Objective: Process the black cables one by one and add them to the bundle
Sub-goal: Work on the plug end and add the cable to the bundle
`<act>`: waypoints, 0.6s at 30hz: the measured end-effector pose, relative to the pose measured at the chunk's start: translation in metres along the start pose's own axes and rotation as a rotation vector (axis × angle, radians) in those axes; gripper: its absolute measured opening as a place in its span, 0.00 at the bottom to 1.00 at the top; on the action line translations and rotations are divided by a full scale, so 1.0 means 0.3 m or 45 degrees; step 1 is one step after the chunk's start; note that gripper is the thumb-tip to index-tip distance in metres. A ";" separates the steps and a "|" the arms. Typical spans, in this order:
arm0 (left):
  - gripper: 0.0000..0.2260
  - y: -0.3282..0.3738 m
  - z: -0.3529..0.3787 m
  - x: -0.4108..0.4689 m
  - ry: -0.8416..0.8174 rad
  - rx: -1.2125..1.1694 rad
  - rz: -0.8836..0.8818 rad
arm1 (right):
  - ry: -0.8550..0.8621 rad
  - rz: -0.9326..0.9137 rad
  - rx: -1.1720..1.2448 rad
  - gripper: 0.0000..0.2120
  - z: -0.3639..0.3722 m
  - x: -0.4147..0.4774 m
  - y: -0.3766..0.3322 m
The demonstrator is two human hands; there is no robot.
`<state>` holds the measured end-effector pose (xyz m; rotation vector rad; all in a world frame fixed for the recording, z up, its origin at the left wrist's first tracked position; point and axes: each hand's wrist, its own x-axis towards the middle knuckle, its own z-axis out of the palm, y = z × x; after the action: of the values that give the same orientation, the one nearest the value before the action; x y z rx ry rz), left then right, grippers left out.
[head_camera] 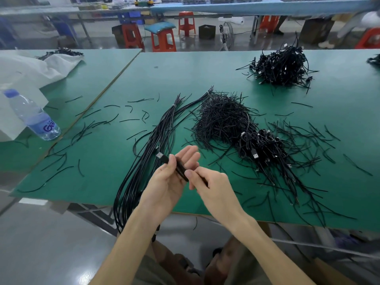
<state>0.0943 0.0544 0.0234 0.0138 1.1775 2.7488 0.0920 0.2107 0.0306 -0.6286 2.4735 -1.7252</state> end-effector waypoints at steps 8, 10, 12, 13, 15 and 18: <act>0.14 0.006 -0.004 -0.007 0.087 -0.079 0.036 | -0.218 0.177 -0.217 0.15 -0.006 0.010 0.026; 0.12 0.005 -0.004 -0.009 0.092 -0.045 0.063 | -0.284 0.184 -0.215 0.20 0.007 0.009 0.024; 0.12 0.007 -0.003 -0.010 0.070 -0.092 0.068 | -0.285 0.189 -0.165 0.23 0.016 0.008 0.022; 0.13 0.008 -0.005 -0.011 0.056 -0.128 0.069 | -0.276 0.200 -0.120 0.23 0.017 0.009 0.020; 0.16 0.014 -0.006 -0.013 0.021 -0.214 0.070 | -0.268 0.227 -0.020 0.21 0.012 0.011 0.018; 0.22 0.023 -0.012 -0.009 -0.006 -0.315 0.068 | -0.246 0.219 0.069 0.19 0.000 0.014 0.016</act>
<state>0.0958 0.0467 0.0259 0.0242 0.8401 2.9187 0.0869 0.2104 0.0270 -0.5325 2.2702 -1.5830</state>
